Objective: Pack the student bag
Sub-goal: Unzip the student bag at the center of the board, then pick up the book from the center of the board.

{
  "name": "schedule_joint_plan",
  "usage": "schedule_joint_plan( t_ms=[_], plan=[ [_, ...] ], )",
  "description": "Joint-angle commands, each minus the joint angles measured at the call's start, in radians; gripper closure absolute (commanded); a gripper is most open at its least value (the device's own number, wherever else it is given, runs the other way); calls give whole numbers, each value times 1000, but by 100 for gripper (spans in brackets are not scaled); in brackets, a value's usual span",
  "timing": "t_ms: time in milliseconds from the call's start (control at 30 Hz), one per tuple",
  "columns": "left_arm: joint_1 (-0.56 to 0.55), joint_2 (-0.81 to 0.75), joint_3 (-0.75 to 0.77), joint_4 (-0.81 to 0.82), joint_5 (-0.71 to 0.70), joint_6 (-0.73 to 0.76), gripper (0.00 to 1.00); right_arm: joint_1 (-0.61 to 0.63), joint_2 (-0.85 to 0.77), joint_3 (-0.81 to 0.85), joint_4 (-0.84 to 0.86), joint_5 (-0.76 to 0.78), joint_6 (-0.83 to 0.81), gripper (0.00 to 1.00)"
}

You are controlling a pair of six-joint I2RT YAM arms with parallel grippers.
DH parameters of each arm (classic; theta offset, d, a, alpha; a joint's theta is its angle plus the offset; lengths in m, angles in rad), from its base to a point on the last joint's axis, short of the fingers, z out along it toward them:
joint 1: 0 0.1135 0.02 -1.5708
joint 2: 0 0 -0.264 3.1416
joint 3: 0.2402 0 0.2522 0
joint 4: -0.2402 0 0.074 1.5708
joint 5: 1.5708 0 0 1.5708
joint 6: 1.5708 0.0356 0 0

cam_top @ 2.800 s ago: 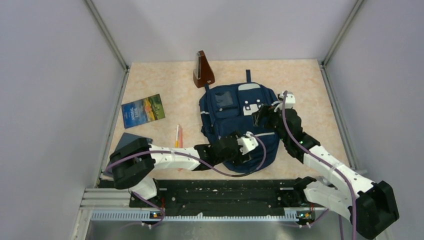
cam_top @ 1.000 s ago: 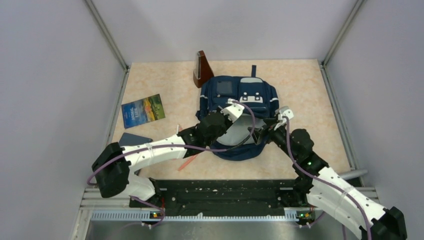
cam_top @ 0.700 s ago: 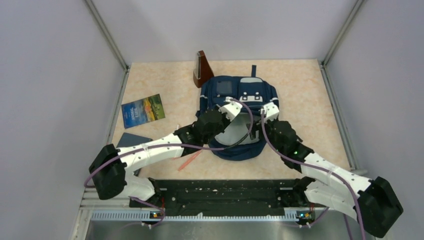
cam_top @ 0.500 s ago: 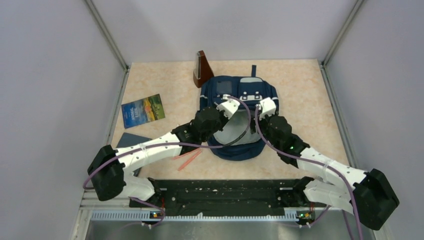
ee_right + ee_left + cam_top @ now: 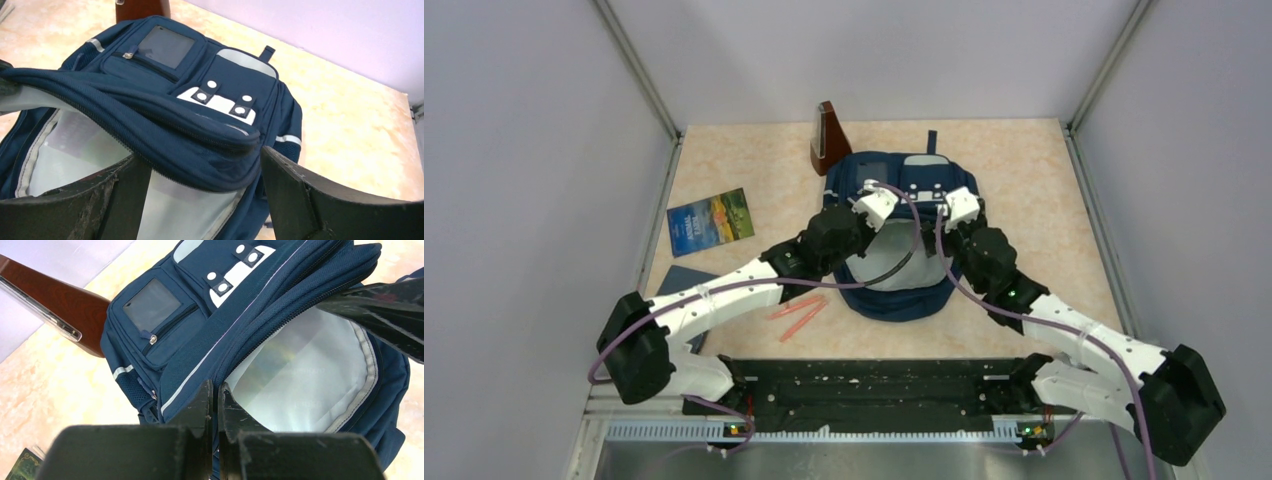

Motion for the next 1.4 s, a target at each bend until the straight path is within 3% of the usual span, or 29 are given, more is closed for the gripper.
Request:
schedule_joint_plan(
  t_ms=[0,100,167,233,267,400,467,667,867,1167,1367],
  plan=[
    [25,-56,53,11,-28,-1,100,8,74,95,37,-70,-63,23],
    [28,-66,51,10,-23,-3,100,8,128,105,75,-95,-73,31],
    [32,-76,48,10,-6,-5,100,7,156,110,103,-95,-76,54],
    [45,-90,50,1,34,-24,100,6,175,133,105,-62,-64,88],
    [54,-95,54,-14,52,-34,93,6,178,150,95,-33,-56,99],
    [120,-120,64,-94,117,-122,41,-5,176,244,9,111,-3,100],
    [170,-129,60,-120,131,-181,31,-37,172,305,-71,134,44,100],
    [408,-119,41,-206,135,-361,25,-81,156,362,-215,138,169,100],
    [607,76,102,-277,-75,-434,25,-83,125,327,-217,80,237,100],
    [728,532,485,-480,-275,-303,27,-84,104,286,-209,-19,311,100],
    [770,712,666,-522,-280,-277,24,-86,101,280,-206,-49,325,100]
  ],
)
